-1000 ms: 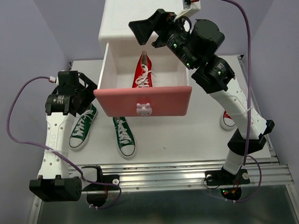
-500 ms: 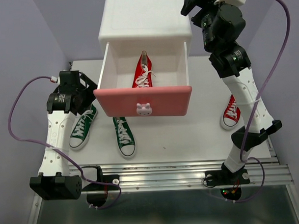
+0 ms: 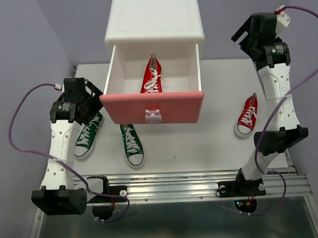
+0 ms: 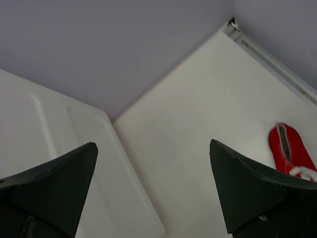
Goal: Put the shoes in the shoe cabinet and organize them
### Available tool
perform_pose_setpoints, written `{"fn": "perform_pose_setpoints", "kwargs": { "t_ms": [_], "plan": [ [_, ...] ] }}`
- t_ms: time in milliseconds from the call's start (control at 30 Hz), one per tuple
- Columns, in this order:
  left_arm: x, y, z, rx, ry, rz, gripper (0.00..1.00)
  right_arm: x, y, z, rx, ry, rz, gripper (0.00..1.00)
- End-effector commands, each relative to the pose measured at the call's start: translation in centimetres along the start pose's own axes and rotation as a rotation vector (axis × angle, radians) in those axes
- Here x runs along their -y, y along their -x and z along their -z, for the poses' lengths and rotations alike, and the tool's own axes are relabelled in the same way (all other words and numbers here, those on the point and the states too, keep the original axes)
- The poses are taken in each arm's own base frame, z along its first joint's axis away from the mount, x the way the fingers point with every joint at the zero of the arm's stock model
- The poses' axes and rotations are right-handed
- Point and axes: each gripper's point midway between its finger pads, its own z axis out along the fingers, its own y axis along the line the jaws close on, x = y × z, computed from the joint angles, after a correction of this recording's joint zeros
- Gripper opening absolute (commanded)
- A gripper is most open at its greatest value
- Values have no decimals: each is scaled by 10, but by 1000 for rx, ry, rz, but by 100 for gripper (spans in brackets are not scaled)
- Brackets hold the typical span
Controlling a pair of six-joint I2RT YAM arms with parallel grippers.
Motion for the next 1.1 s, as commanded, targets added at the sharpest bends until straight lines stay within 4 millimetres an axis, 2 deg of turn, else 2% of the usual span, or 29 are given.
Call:
{"fn": "perform_pose_setpoints", "kwargs": {
  "t_ms": [0, 33, 67, 100, 133, 167, 267, 300, 400, 433, 500, 567, 667, 733, 867, 1067],
  "plan": [
    [-10, -4, 5, 5, 11, -21, 99, 80, -73, 2, -241, -309, 175, 100],
    [-12, -7, 5, -3, 17, -23, 99, 94, -81, -1, -277, -348, 215, 100],
    [-14, -9, 4, -8, 20, -24, 99, 115, -98, -8, -334, -405, 258, 100],
    [-15, -10, 4, -10, 22, -24, 99, 126, -109, -6, -379, -440, 304, 100],
    [-17, -12, 4, -12, 23, -24, 99, 142, -111, -8, -384, -497, 341, 100],
    [-19, -14, 3, -18, 32, -25, 99, 164, -127, -10, -428, -558, 384, 100],
    [-19, -17, 4, -22, 19, -23, 99, 179, -142, -23, -463, -541, 370, 100],
    [-20, -20, 4, -30, 15, -23, 99, 193, -148, -34, -467, -541, 343, 100],
    [-22, -21, 4, -23, 13, -16, 99, 202, -161, -48, -511, -496, 277, 100],
    [-22, -21, 4, -18, 10, -14, 99, 212, -169, -53, -544, -506, 275, 100],
    [-26, -25, 2, -18, 17, -12, 99, 215, -177, -57, -570, -501, 304, 100],
    [-28, -26, 1, -11, 12, -2, 99, 227, -183, -60, -602, -518, 356, 100],
    [-32, -32, -4, -15, 11, 10, 99, 249, -188, -59, -636, -559, 372, 100],
    [-34, -37, -7, -19, 7, 18, 99, 262, -190, -62, -650, -561, 292, 100],
    [-38, -40, -7, -18, 8, 20, 99, 270, -214, -63, -710, -503, 263, 99],
    [-42, -43, -10, -22, 17, 14, 99, 292, -231, -63, -741, -546, 296, 91]
  ]
}}
